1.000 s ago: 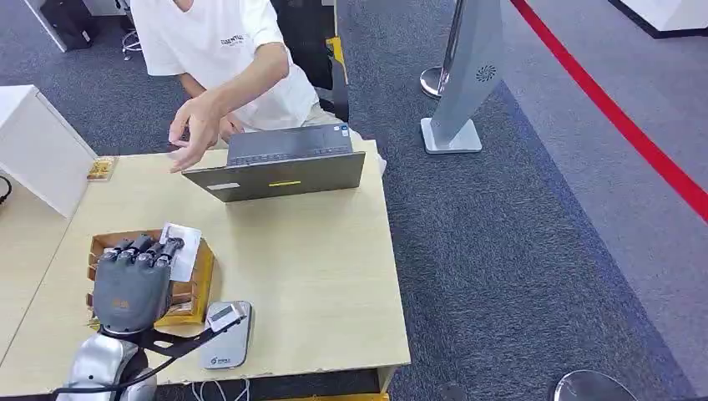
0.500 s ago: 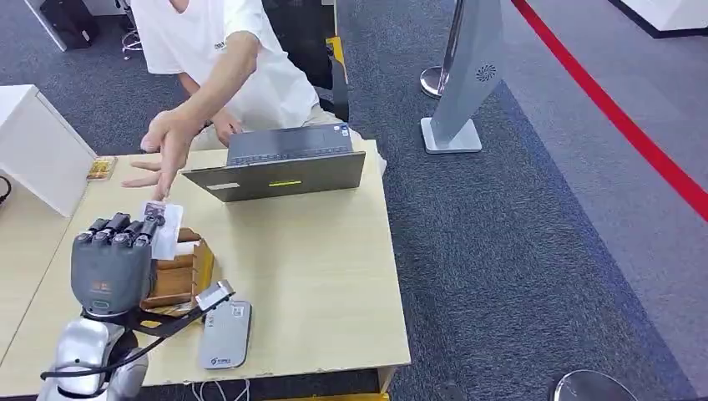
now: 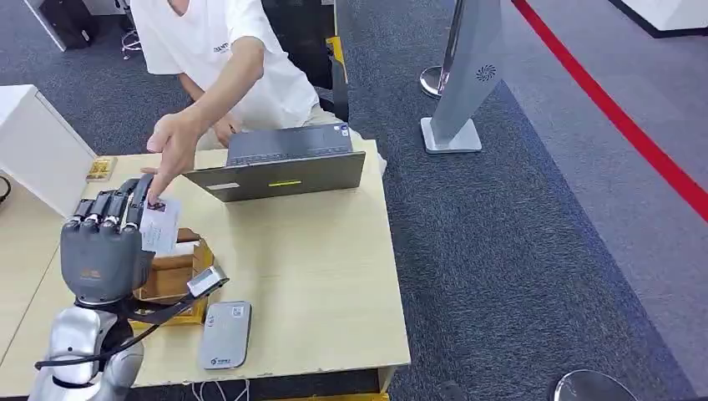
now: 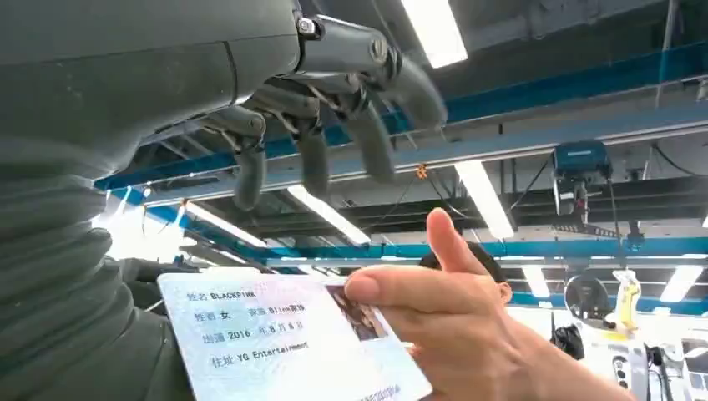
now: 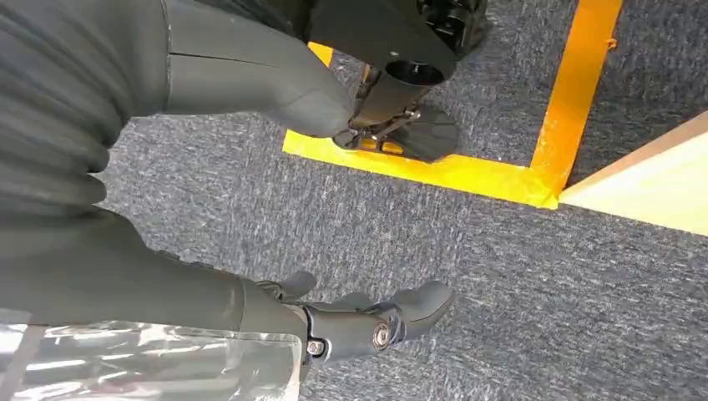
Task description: Pass the card to the sensor for recognition and then transmit it.
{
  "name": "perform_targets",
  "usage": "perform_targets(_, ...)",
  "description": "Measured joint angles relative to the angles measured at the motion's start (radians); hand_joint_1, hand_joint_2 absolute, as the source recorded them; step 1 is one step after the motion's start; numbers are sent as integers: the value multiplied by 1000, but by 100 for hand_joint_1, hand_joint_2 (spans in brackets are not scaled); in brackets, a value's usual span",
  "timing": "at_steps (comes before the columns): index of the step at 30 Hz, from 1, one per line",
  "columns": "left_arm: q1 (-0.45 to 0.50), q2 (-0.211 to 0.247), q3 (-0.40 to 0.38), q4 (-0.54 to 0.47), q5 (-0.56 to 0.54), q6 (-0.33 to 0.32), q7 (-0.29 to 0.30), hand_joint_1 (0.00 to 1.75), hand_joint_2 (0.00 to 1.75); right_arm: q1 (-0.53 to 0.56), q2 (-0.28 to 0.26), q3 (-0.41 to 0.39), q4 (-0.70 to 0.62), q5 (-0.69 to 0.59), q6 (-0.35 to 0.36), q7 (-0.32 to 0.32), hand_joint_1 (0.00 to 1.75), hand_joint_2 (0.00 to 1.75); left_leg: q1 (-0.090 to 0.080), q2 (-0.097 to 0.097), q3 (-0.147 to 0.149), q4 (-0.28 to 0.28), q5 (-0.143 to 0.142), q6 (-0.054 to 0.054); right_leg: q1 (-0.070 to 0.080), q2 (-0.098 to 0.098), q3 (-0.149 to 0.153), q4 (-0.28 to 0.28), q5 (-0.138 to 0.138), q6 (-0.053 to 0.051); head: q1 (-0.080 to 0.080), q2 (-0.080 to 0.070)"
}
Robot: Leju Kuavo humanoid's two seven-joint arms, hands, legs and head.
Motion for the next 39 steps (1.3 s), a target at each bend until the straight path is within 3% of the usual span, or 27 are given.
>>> perform_targets(18, 34, 9, 6, -11, 47, 3, 8, 0, 175, 10, 0, 0, 0, -13, -2, -11, 0, 175, 0, 0, 0, 0, 0, 0, 0, 0, 0, 0, 0, 0, 0, 0)
perform_targets(21, 111, 20, 15, -54, 71, 9, -3, 0, 175, 21, 0, -3, 0, -37, -7, -26, 0, 175, 0, 1, 0, 0, -1, 0, 0, 1, 0, 0, 0, 0, 0, 0)
perform_targets(26, 356, 45, 38, -187, 108, -4, -18, 0, 175, 54, 0, -24, 8, -85, -22, -43, 0, 175, 0, 2, 0, 0, -5, 0, 0, 2, 0, 0, -4, 1, 0, 0)
perform_targets(30, 491, 62, 39, -243, 106, -59, 23, 0, 175, 61, 0, -40, 11, -106, -29, -44, 0, 175, 0, 1, -1, 0, -6, 0, 0, 1, 0, 0, -6, 1, 0, 0)
perform_targets(34, 573, 75, 39, -262, 109, -77, 57, 0, 175, 64, 0, -46, 13, -112, -37, -44, 0, 175, 0, 1, 0, 0, -6, 0, 0, 0, 0, -1, -6, 1, 0, 0)
perform_targets(39, 605, 81, 39, -263, 154, -101, 106, 0, 175, 64, 0, -46, 14, -113, -42, -47, 0, 175, 0, 1, 0, 0, -6, 0, 0, 0, 1, 0, -5, 1, 0, 0)
